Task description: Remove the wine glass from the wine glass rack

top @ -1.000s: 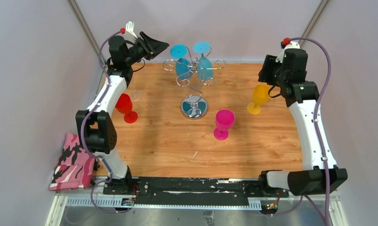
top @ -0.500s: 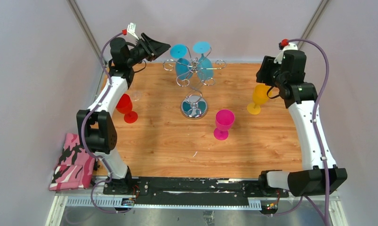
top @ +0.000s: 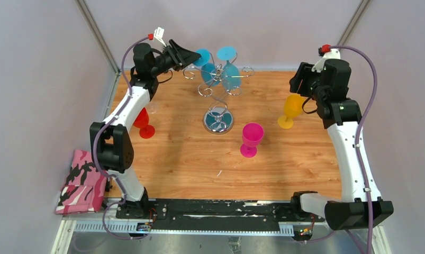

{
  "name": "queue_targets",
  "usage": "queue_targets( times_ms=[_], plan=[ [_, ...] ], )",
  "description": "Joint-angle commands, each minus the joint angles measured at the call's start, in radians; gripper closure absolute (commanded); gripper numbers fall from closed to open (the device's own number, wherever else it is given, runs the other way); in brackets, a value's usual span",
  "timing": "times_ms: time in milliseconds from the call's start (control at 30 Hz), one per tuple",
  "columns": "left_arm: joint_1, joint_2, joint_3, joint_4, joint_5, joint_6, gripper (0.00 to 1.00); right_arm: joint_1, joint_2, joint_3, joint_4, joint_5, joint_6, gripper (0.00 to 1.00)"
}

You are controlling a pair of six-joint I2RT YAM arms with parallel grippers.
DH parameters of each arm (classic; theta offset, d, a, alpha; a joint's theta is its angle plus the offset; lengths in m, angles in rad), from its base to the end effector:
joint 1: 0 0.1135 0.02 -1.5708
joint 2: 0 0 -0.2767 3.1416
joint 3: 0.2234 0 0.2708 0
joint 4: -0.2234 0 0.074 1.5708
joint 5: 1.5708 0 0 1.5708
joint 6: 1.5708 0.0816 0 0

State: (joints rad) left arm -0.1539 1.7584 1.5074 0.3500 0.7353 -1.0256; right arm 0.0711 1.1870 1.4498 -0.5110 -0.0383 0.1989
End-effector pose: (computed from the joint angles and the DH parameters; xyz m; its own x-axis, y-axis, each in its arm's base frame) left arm 0.4621 -0.1271 0.3912 -0.6106 -0.5470 -0.5727 0.4846 0.3140 -0.8165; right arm 0.3056 0.0249 0.4584 -0.2615 0.1793 -0.9484 -0.0575 0.9780 0.2008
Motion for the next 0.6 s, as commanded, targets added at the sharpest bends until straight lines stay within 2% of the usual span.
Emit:
queue_targets(
  times_ms=[0, 200, 567],
  plan=[
    [0.002, -0.04, 0.028, -0.111, -0.035, 0.095, 0.54, -0.008, -0.028, -0.028, 0.032, -0.019, 0.012, 0.41],
    [0.004, -0.113, 0.056, -0.181, -0.068, 0.129, 0.54, -0.008, -0.03, -0.034, 0.047, -0.028, 0.016, 0.41],
    [0.011, -0.193, 0.054, -0.437, -0.228, 0.308, 0.53, -0.007, -0.047, -0.043, 0.06, -0.038, 0.02, 0.41]
  ],
)
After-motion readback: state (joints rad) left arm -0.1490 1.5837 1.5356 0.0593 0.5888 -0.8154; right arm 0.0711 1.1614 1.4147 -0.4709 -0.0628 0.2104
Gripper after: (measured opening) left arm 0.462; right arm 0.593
